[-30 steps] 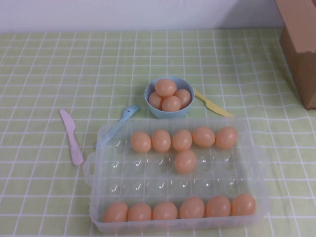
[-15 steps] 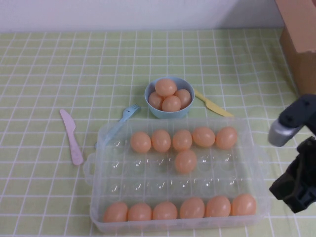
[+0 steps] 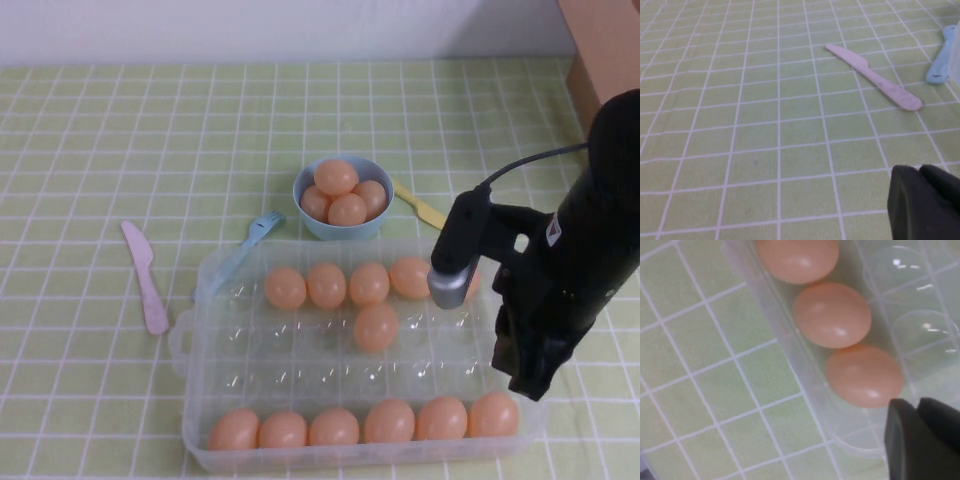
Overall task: Take an egg out of the egg box
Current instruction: Pick up the egg from the plastic box
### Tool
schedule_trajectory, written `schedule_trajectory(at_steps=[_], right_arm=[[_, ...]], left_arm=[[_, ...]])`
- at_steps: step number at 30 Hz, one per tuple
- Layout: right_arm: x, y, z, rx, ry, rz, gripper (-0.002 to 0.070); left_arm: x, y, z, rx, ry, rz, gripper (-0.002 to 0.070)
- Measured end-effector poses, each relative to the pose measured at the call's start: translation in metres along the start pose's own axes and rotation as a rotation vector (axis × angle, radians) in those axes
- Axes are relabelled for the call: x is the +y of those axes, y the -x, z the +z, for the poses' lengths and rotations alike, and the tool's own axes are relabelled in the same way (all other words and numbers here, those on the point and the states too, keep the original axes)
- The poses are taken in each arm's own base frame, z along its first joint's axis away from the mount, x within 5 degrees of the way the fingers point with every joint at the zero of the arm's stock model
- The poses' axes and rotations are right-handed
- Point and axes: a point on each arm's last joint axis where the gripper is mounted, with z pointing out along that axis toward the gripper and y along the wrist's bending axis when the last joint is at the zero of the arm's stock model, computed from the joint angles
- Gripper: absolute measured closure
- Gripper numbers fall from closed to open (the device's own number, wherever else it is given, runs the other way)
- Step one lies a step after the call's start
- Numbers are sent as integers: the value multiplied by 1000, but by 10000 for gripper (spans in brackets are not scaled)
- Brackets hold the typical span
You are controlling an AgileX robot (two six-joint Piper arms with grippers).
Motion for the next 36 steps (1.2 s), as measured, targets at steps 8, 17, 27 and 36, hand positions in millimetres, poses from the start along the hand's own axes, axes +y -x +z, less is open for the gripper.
schedule_trajectory(at_steps=[8,17,27,36], right_arm=[[-3,3,13,39,42,-121,392],[-7,6,24,57,49,-230,320],[-7,-1,42,70,45,-313,336],[-9,0,44,59,35,-345,337]], left_arm=[[0,0,0,0,0,0,680],[0,0,0,0,0,0,679],[0,0,0,0,0,0,679],[0,0,0,0,0,0,679]])
